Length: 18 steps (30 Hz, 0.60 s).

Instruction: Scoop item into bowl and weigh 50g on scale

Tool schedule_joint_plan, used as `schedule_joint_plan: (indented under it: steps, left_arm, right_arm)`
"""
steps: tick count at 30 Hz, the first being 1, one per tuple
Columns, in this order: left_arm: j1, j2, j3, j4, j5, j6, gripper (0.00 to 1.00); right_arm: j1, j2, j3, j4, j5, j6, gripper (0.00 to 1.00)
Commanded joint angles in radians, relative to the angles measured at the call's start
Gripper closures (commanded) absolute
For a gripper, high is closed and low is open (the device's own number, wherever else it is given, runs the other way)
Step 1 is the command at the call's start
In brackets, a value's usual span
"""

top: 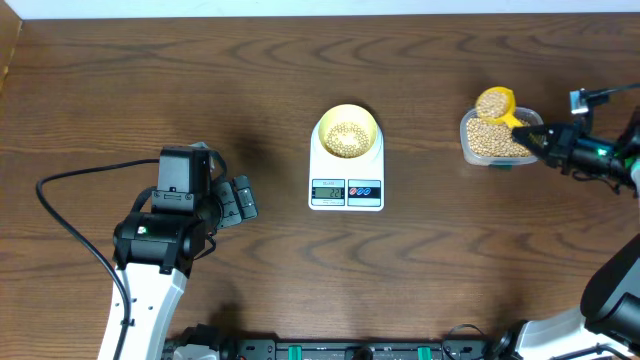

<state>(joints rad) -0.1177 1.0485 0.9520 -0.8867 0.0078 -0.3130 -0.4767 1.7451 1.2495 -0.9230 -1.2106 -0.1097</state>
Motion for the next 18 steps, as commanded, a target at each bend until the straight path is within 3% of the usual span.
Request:
schedule_joint_plan:
  steps: [1,18]
  left_arm:
    - [0.006,0.003,-0.001,-0.003,-0.017,0.009,0.0]
    - [0.006,0.003,-0.001,-0.003,-0.017,0.009,0.0]
  right_arm:
    - [0.046,0.009,-0.005,-0.001,-0.093,0.018,0.99]
    - [0.261,0.009,-0.005,0.082,-0.165,0.218,0.99]
